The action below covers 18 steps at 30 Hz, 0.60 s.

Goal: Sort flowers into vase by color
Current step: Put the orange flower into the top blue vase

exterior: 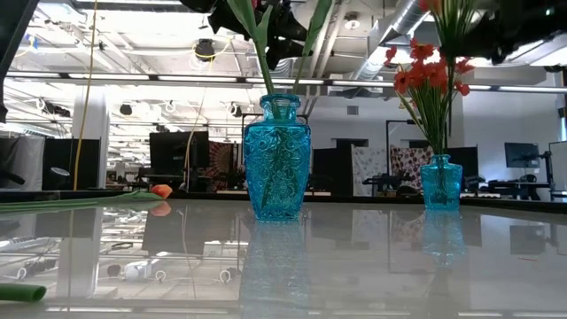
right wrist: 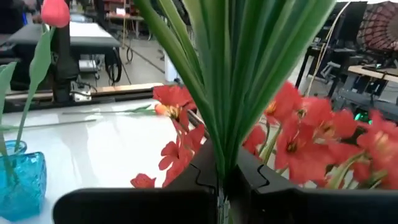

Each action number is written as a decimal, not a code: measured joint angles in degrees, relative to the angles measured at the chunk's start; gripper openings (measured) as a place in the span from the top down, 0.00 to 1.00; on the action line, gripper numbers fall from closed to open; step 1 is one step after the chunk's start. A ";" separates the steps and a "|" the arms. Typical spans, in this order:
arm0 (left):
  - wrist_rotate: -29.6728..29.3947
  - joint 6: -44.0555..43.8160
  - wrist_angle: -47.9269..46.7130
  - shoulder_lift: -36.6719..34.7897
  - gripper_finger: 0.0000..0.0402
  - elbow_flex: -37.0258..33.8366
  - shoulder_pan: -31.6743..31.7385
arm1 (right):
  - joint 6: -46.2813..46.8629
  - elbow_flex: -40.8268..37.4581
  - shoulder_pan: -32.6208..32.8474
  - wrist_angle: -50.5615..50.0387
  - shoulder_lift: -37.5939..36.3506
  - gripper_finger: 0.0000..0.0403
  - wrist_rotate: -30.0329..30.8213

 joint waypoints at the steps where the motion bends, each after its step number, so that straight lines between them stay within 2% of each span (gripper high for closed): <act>1: -0.09 -0.21 -0.09 0.01 0.57 0.00 -0.04 | 0.21 -1.28 0.02 1.05 -1.04 0.91 0.34; 10: -0.22 -0.51 -0.41 0.02 0.57 0.00 -0.33 | -2.59 -6.38 0.03 6.79 -10.75 0.91 7.68; 15: -0.24 -0.49 -0.41 0.02 0.57 0.00 -0.31 | -3.05 -11.62 -0.09 10.67 -12.35 0.91 8.92; 18: -0.24 -0.27 -0.41 0.02 0.57 0.00 -0.33 | -3.21 -14.32 -0.09 13.83 -12.47 0.91 12.00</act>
